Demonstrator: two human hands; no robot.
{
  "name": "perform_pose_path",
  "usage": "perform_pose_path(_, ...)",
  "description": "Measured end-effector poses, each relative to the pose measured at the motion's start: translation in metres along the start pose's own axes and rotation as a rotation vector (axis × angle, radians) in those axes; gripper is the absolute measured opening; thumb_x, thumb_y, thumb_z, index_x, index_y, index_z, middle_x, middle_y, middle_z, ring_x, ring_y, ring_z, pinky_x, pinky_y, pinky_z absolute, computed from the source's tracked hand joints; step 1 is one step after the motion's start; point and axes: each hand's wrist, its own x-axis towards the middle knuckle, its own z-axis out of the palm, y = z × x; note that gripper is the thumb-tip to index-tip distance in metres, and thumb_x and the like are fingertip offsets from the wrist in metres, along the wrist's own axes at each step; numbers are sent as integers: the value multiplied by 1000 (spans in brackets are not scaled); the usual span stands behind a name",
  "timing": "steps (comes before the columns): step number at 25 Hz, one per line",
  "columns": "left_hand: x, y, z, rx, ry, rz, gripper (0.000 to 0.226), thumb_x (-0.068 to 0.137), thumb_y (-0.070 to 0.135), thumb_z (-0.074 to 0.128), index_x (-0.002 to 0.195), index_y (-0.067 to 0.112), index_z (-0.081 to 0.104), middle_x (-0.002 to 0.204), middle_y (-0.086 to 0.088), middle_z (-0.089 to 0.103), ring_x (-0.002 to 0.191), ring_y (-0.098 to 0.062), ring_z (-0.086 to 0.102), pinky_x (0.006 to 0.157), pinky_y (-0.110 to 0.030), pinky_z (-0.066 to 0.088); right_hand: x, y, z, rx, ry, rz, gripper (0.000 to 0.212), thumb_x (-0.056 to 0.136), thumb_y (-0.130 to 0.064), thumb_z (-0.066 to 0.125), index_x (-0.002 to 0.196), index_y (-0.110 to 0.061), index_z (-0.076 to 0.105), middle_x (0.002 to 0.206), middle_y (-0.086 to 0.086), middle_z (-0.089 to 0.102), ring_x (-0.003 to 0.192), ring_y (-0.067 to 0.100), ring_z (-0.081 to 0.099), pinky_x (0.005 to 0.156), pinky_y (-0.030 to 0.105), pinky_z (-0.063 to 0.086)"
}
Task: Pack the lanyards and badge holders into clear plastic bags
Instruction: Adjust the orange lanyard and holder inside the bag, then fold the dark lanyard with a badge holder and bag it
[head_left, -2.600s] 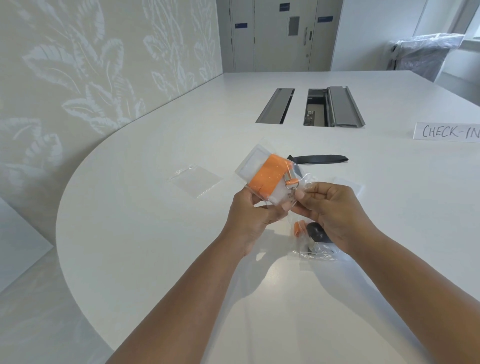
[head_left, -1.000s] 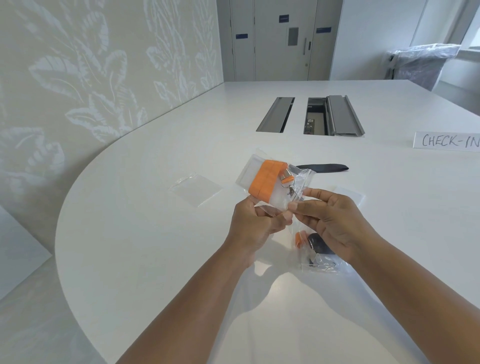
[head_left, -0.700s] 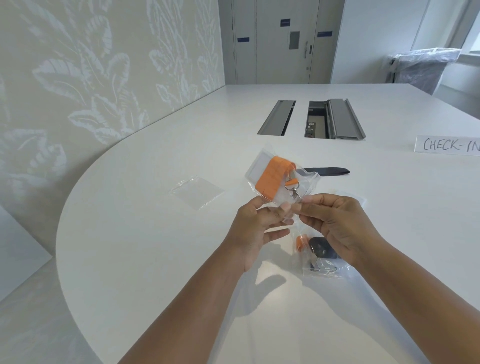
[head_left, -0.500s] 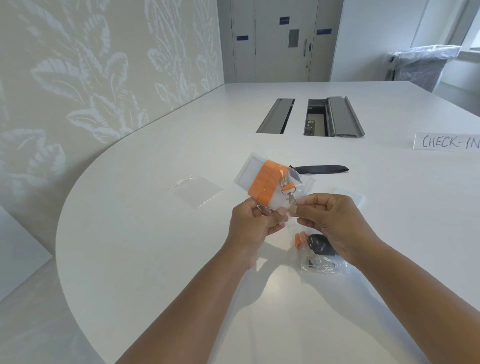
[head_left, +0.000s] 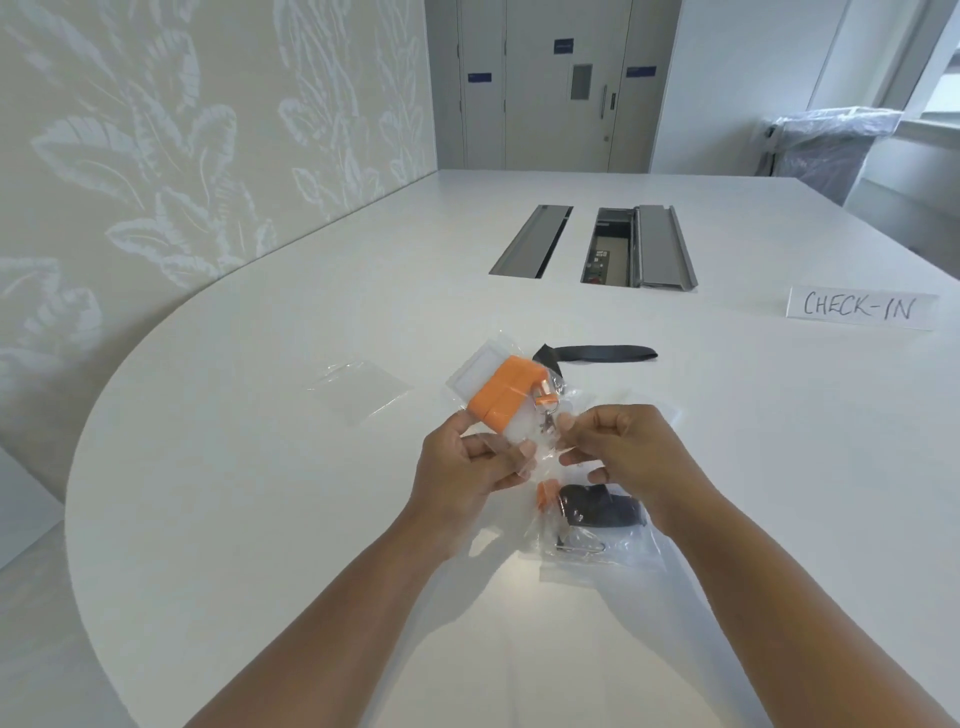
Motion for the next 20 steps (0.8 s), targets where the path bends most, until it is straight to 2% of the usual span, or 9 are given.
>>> perform_pose_path(4, 8, 2, -14, 146, -213, -208, 45, 76, -9, 76, 115, 7, 62, 67, -8, 67, 61, -20, 66, 65, -33, 56, 6, 0, -20, 32, 44, -5, 55, 81, -44, 75, 127, -18, 55, 99, 6, 74, 89, 22, 73, 62, 27, 54)
perform_pose_path(7, 8, -2, -15, 196, -322, -242, 47, 75, -6, 78, 117, 7, 61, 75, -13, 65, 62, -20, 65, 65, -32, 55, 8, 7, -16, -202, 15, -31, 68, 77, -48, 78, 134, -27, 48, 107, -1, 70, 95, 17, 69, 65, 26, 50)
perform_pose_path(9, 7, -3, -13, 184, -374, -232, 45, 76, -5, 78, 115, 10, 63, 76, -13, 63, 64, -20, 65, 64, -31, 55, 9, 10, -14, -278, 16, -43, 69, 76, -46, 80, 135, -30, 47, 111, -2, 65, 98, 14, 66, 69, 26, 51)
perform_pose_path(12, 4, -6, -5, 250, -397, -172, 43, 76, 3, 81, 114, 16, 66, 73, -6, 66, 62, -19, 63, 65, -31, 53, 10, 7, -24, -292, 34, -50, 65, 77, -39, 82, 133, -34, 49, 111, -4, 62, 93, 14, 66, 74, 30, 55)
perform_pose_path(15, 3, -16, 1, 483, -325, -77, 68, 77, 18, 84, 137, 14, 52, 72, -6, 66, 55, -8, 55, 65, -22, 46, 13, 11, -34, -646, 52, -45, 64, 76, -43, 80, 133, -35, 51, 127, -3, 51, 103, 18, 59, 90, 36, 50)
perform_pose_path(17, 4, -20, 2, 556, -277, -48, 84, 76, 29, 84, 147, 17, 40, 71, -3, 63, 54, -5, 53, 65, -16, 44, 13, 12, -35, -681, 54, -27, 62, 75, -42, 80, 131, -34, 55, 138, -1, 42, 121, 22, 50, 99, 42, 47)
perform_pose_path(18, 6, -22, 1, 553, -264, -47, 86, 76, 32, 84, 148, 17, 38, 72, -3, 64, 53, -5, 53, 65, -17, 44, 13, 10, -33, -636, 52, -25, 60, 75, -42, 80, 129, -35, 56, 137, -3, 42, 124, 22, 49, 98, 41, 48)
perform_pose_path(20, 8, -23, -1, 538, -278, -47, 81, 76, 32, 84, 145, 15, 45, 72, -3, 65, 52, -6, 55, 65, -22, 47, 14, -2, -25, -674, 56, -78, 53, 78, -45, 78, 126, -33, 58, 129, -6, 50, 115, 19, 56, 90, 35, 50)
